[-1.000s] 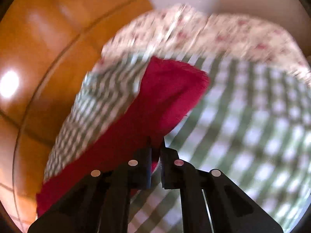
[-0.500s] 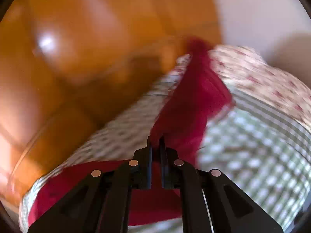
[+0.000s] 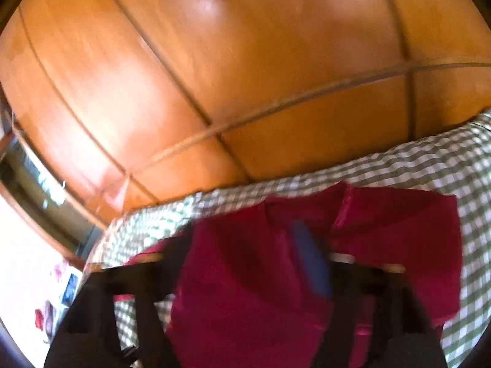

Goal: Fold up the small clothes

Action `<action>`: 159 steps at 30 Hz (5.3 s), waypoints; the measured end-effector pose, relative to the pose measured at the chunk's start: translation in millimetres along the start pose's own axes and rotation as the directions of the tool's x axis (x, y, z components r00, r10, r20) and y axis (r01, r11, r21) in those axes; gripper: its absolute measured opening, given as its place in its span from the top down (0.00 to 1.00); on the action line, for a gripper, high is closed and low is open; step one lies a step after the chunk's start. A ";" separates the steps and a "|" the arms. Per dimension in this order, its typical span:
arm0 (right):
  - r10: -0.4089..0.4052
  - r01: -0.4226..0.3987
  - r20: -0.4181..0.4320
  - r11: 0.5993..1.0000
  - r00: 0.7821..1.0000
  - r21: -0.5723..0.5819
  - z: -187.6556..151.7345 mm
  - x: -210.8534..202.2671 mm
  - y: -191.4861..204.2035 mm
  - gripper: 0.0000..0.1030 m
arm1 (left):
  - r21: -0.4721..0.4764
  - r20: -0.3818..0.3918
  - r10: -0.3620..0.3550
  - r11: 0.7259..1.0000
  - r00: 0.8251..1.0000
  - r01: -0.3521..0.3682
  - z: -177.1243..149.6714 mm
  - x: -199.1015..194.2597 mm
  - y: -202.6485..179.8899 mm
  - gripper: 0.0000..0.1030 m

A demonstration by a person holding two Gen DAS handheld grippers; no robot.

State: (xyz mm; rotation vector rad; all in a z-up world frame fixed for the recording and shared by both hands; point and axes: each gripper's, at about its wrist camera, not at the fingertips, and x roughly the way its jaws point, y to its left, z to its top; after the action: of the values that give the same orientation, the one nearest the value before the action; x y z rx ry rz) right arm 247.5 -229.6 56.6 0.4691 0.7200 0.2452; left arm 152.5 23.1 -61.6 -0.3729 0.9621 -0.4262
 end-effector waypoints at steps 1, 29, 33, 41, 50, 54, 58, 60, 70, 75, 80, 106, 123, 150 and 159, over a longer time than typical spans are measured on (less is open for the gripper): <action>-0.012 0.012 0.005 1.000 1.000 0.013 -1.6 -8.0 -8.8 0.29 | -0.004 0.004 -0.006 1.000 1.000 0.006 4.0 1.1 0.6 0.24; -0.239 0.242 -0.039 0.963 0.970 0.114 -61.3 -20.3 -115.6 0.29 | 0.062 0.085 -0.040 0.997 0.996 0.035 118.9 75.3 -48.1 0.94; -0.307 0.313 -0.087 0.948 0.948 0.062 -58.9 21.4 -118.3 0.29 | 0.052 0.051 0.079 0.995 0.996 -0.082 111.6 86.8 -28.8 0.94; -0.521 0.505 -0.061 0.846 0.852 -0.171 -85.5 72.1 -94.7 0.10 | 0.027 0.058 0.188 0.982 0.981 -0.190 83.0 114.0 1.5 0.89; -0.543 0.527 -0.050 0.830 0.838 -0.183 -84.9 76.1 -94.1 0.09 | -0.088 0.100 0.155 0.985 0.983 -0.146 55.7 58.4 14.6 0.50; -0.543 0.526 -0.050 0.830 0.838 -0.184 -85.9 75.8 -94.3 0.08 | -0.183 0.134 0.151 0.975 0.980 -0.125 28.2 11.0 47.5 0.51; -0.549 0.533 -0.046 0.826 0.835 -0.186 -87.2 75.5 -93.7 0.08 | -0.343 0.162 0.192 0.931 0.968 -0.127 3.4 -34.4 101.9 0.52; -0.553 0.536 -0.045 0.822 0.832 -0.191 -87.4 75.8 -93.3 0.07 | -0.436 0.168 0.234 0.889 0.957 -0.141 -11.0 -59.1 135.6 0.52; -0.599 0.580 -0.027 0.785 0.800 -0.215 -88.1 75.6 -88.1 0.04 | -0.640 0.211 0.402 0.746 0.891 -0.185 -53.8 -139.2 221.2 0.50; -0.658 0.632 -0.010 0.727 0.753 -0.269 -86.0 73.5 -73.9 0.04 | -0.685 0.226 0.370 0.718 0.901 -0.123 -62.8 -153.9 244.1 0.41; -0.592 0.564 -0.024 0.779 0.805 -0.275 -100.6 55.3 -42.6 0.04 | -0.694 0.237 0.333 0.715 0.913 -0.080 -77.4 -161.3 255.7 0.40; -0.466 0.406 -0.115 0.848 0.877 -0.340 -168.8 69.7 -4.3 0.03 | -0.824 0.308 0.363 0.564 0.879 0.056 -14.1 -196.8 370.8 0.54; -0.466 0.407 -0.113 0.848 0.877 -0.341 -168.4 70.8 -4.1 0.03 | -0.622 0.386 0.272 0.783 0.882 0.030 47.0 -205.1 295.8 0.95; -0.219 0.184 -0.207 0.967 0.954 -0.174 -147.8 71.0 22.8 0.15 | -0.036 0.049 -0.005 0.999 0.999 0.007 -25.6 -60.6 74.7 0.66; -0.049 -0.048 -0.401 0.973 0.915 -0.227 -159.4 160.1 121.5 0.35 | -0.042 0.033 0.013 0.999 0.999 -0.012 -63.1 -58.4 87.6 0.66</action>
State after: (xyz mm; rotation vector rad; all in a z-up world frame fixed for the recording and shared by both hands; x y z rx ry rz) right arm 248.9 -12.5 -79.9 0.1920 1.0833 0.4296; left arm 85.8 120.3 -95.8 -0.4104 0.9416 -0.3881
